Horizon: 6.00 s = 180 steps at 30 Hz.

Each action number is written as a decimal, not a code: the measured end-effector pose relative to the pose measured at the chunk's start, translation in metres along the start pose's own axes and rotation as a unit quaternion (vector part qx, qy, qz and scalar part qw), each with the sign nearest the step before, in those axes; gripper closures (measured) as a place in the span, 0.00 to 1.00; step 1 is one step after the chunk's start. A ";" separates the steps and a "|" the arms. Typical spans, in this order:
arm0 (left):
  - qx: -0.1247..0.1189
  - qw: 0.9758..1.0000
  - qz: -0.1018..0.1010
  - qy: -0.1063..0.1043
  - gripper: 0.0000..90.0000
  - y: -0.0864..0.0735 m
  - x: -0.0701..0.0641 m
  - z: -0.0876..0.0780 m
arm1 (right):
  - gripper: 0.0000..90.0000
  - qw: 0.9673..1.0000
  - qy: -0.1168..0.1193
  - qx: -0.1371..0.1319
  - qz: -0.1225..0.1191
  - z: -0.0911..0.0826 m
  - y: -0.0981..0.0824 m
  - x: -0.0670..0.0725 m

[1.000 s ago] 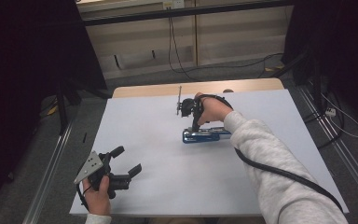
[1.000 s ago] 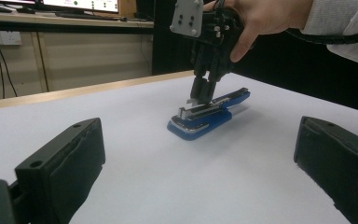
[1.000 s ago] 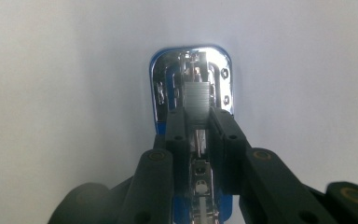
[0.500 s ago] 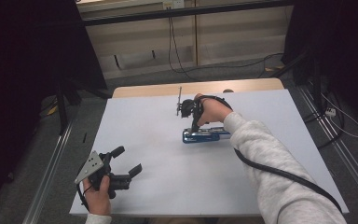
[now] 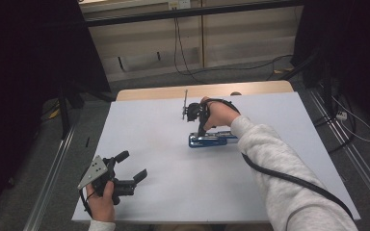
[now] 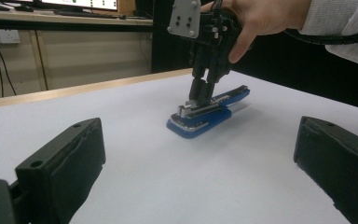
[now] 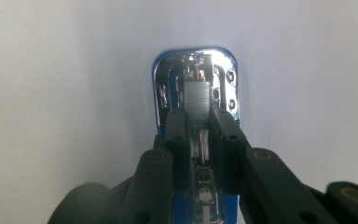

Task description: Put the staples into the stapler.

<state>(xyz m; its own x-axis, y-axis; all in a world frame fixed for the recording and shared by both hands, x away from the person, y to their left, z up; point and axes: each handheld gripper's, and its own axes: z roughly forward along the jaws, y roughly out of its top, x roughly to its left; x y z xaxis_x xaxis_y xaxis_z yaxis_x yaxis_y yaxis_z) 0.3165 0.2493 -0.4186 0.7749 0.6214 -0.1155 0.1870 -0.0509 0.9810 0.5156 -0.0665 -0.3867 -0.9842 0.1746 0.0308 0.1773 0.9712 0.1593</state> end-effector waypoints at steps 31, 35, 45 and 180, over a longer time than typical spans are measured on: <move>0.002 1.000 0.001 0.002 0.02 0.000 -0.001 0.000 | 0.88 1.000 -0.004 0.012 -0.004 0.001 0.004 0.000; 0.002 1.000 0.001 0.001 0.02 0.000 -0.001 0.000 | 0.88 1.000 -0.007 0.013 -0.006 0.000 0.005 0.001; 0.004 1.000 0.003 0.000 0.02 0.000 0.000 0.001 | 0.88 1.000 -0.002 0.012 -0.007 0.001 0.004 0.003; 0.124 0.991 -0.055 0.004 0.02 0.009 -0.001 0.115 | 0.19 0.910 -0.107 -0.264 0.301 -0.020 -0.202 0.037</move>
<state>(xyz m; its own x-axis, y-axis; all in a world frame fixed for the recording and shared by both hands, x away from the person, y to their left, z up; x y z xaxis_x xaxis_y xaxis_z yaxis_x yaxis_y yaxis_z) 0.3865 0.1585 -0.4275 0.7370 0.6403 -0.2164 0.4129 -0.1730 0.8942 0.4439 -0.2600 -0.3979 -0.6768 0.7312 0.0855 0.6047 0.4859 0.6311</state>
